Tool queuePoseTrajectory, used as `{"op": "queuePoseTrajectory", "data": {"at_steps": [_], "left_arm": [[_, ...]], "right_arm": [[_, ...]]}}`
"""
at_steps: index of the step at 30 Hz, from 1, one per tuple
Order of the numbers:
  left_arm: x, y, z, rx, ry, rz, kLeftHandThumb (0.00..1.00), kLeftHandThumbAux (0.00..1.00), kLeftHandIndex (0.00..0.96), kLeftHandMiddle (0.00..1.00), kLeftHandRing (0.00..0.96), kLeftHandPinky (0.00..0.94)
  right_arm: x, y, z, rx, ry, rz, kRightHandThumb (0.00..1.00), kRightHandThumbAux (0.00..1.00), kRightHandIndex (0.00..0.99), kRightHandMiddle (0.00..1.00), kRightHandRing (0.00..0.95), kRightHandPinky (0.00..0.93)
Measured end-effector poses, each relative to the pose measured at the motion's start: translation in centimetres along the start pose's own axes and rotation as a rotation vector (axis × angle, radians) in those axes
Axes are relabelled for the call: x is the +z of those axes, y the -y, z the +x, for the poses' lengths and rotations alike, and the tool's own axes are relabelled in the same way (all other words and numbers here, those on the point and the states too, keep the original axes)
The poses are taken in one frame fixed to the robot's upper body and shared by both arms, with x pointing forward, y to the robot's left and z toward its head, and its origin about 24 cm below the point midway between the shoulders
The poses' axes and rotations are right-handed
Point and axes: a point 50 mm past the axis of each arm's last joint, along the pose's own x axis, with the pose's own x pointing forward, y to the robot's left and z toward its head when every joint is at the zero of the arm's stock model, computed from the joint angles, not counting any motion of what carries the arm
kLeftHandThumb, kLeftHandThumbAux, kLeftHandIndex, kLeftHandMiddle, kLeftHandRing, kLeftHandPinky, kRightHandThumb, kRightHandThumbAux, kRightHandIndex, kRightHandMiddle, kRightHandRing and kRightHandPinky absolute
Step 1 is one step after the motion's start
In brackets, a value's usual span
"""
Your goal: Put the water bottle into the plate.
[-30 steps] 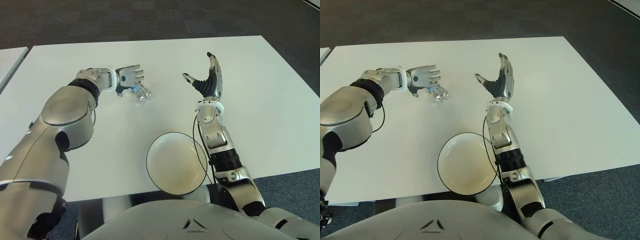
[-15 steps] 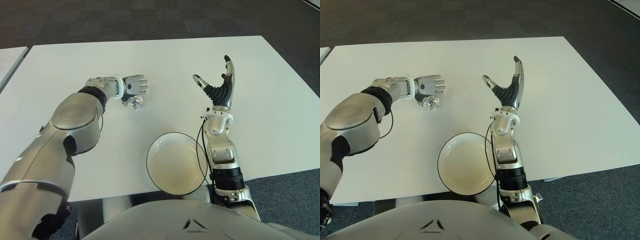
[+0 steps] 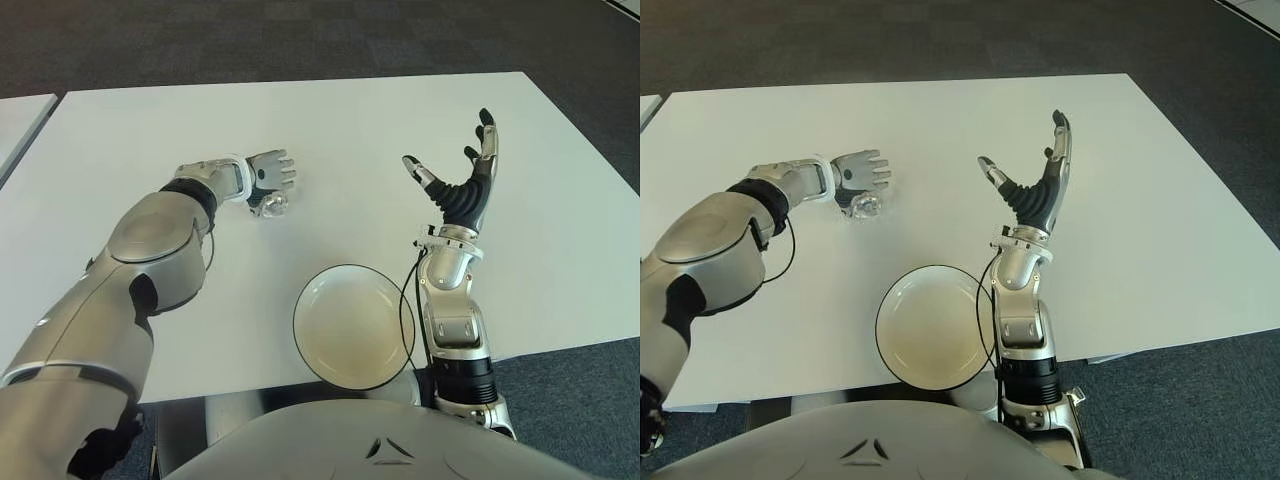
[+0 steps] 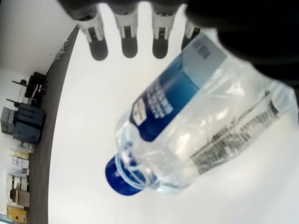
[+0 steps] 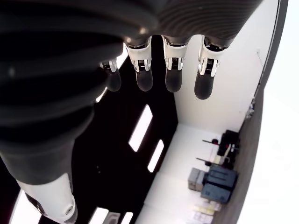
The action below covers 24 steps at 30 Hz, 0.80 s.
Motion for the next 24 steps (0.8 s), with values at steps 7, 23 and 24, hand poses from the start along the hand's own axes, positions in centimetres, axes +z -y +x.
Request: {"op": "queuePoseTrajectory", "data": {"at_steps": [7, 23, 24], "left_arm": [[0.3, 0.2, 0.1, -0.029, -0.035, -0.084, 0.471, 0.379, 0.0, 0.047, 0.047, 0.13], [0.6, 0.2, 0.3, -0.039, -0.088, -0.197, 0.532, 0.445, 0.067, 0.183, 0.214, 0.344], [0.6, 0.3, 0.3, -0.035, -0.09, -0.202, 0.536, 0.458, 0.082, 0.196, 0.226, 0.347]], "right_arm": [[0.4, 0.8, -0.7, -0.025, 0.053, 0.044, 0.478, 0.789, 0.095, 0.037, 0.047, 0.134], [1.1, 2.9, -1.5, -0.066, 0.088, 0.166, 0.473, 0.833, 0.24, 0.03, 0.005, 0.072], [1.2, 2.9, -1.4, -0.067, 0.091, 0.17, 0.472, 0.841, 0.233, 0.031, 0.006, 0.073]]}}
